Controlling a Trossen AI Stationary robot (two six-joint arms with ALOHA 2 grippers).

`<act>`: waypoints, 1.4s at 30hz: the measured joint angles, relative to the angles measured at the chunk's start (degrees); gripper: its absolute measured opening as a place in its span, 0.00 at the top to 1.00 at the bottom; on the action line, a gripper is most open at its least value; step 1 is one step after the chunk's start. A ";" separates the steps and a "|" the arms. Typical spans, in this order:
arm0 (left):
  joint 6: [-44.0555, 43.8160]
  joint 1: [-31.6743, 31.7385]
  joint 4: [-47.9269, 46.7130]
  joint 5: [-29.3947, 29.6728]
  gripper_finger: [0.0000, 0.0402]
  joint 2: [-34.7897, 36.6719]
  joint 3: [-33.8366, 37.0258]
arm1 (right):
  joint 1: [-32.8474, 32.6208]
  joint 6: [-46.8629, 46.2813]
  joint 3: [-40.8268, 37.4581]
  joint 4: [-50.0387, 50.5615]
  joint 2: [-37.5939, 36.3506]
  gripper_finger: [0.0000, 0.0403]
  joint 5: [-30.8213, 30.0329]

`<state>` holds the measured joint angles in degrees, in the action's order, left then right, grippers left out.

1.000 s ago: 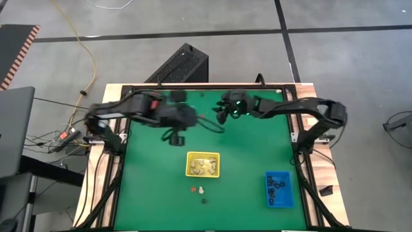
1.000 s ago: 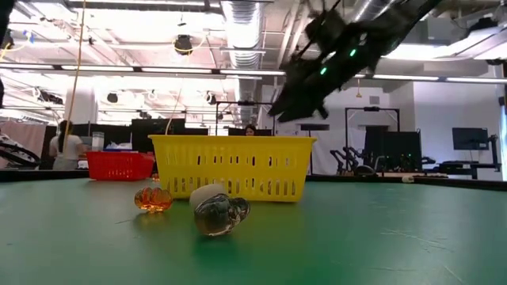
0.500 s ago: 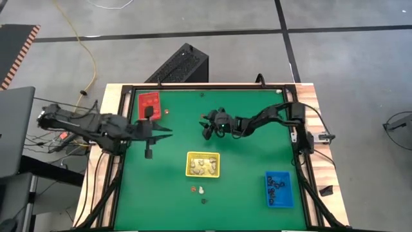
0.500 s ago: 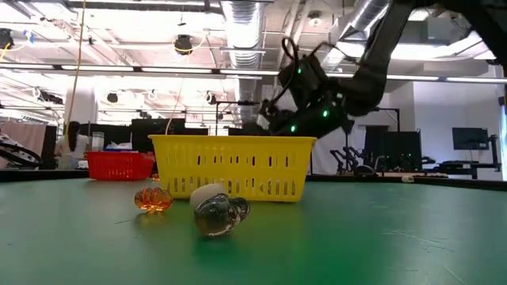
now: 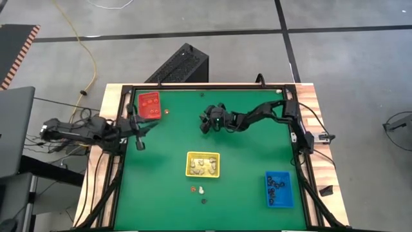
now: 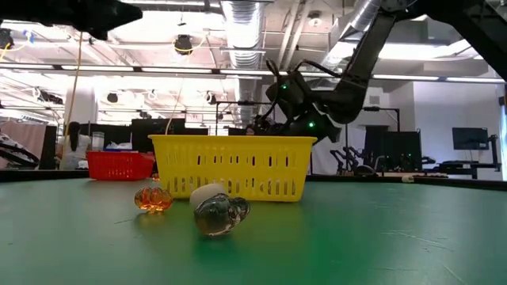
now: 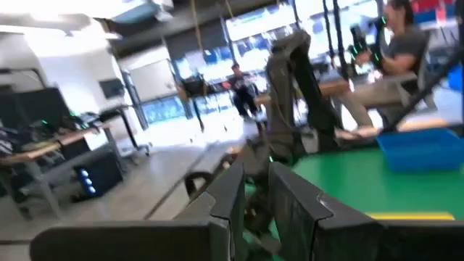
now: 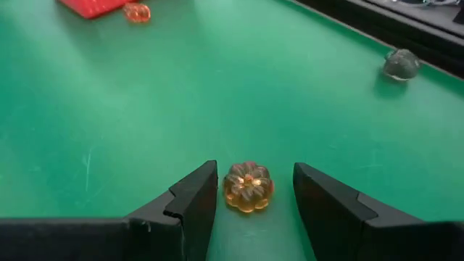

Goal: Sort Halloween decoration
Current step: Put the orange pumpkin toy into the red bin

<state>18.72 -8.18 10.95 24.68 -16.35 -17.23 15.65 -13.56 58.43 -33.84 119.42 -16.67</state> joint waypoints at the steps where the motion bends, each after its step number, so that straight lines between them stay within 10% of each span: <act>1: -0.18 0.36 -0.55 -0.10 0.86 1.22 -0.09 | 0.25 0.09 0.50 0.90 0.00 0.47 0.36; 29: 0.35 0.73 -5.47 -0.36 0.86 6.03 -0.01 | -3.35 3.40 9.75 9.70 2.72 0.70 5.48; 42: 0.40 0.78 -4.76 -0.96 0.86 6.03 -0.01 | -6.72 12.59 47.44 15.12 16.14 0.69 12.63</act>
<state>19.11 -7.40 6.19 23.71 -10.33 -17.23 8.93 -0.97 105.87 -18.73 135.56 -4.03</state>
